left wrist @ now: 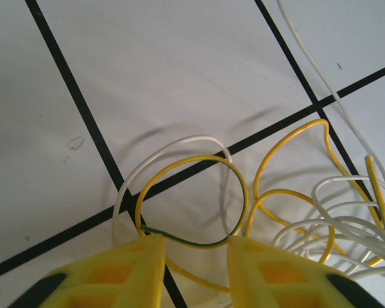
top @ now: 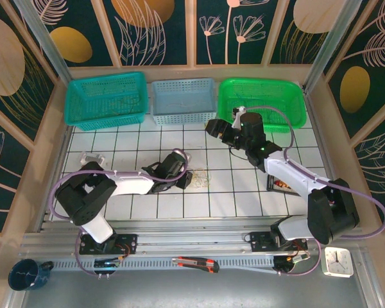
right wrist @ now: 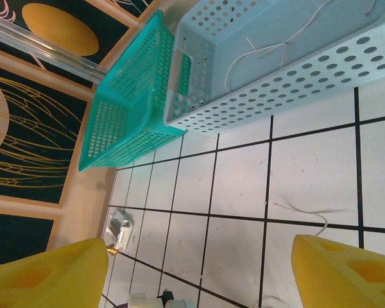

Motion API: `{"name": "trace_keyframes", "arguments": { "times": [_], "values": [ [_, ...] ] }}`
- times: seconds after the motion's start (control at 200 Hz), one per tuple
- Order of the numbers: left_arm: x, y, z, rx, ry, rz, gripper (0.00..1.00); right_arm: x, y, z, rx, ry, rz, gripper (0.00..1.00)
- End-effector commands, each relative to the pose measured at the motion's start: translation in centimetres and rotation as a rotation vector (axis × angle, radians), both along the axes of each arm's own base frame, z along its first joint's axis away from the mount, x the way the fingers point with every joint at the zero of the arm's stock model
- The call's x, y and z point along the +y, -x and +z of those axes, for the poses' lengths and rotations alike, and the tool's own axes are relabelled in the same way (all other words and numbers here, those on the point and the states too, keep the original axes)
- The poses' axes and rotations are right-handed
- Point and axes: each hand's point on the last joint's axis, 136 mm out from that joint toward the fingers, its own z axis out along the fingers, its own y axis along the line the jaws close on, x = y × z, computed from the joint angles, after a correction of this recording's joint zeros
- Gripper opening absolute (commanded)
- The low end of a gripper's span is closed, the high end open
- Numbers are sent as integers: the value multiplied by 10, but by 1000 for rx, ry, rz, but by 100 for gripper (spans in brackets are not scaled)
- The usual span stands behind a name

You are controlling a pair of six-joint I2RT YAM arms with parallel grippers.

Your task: Untangle the cables

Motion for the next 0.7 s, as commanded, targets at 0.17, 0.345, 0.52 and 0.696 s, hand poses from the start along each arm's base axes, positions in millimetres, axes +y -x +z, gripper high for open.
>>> {"name": "trace_keyframes", "arguments": {
  "times": [0.17, 0.345, 0.52, 0.696],
  "values": [
    [-9, -12, 8, -43, 16, 11, 3, 2, 8, -8, -8, 8, 32, 67],
    [-14, -15, 29, -68, 58, 13, 0, 5, 14, -14, -4, 6, 61, 63],
    [-16, -19, 67, -130, 128, 29, 0, 8, 21, -24, 4, 17, 87, 60],
    [-17, -23, 100, -191, 199, 47, 0, 9, 25, -34, 9, 34, 99, 59]
  ]
}}
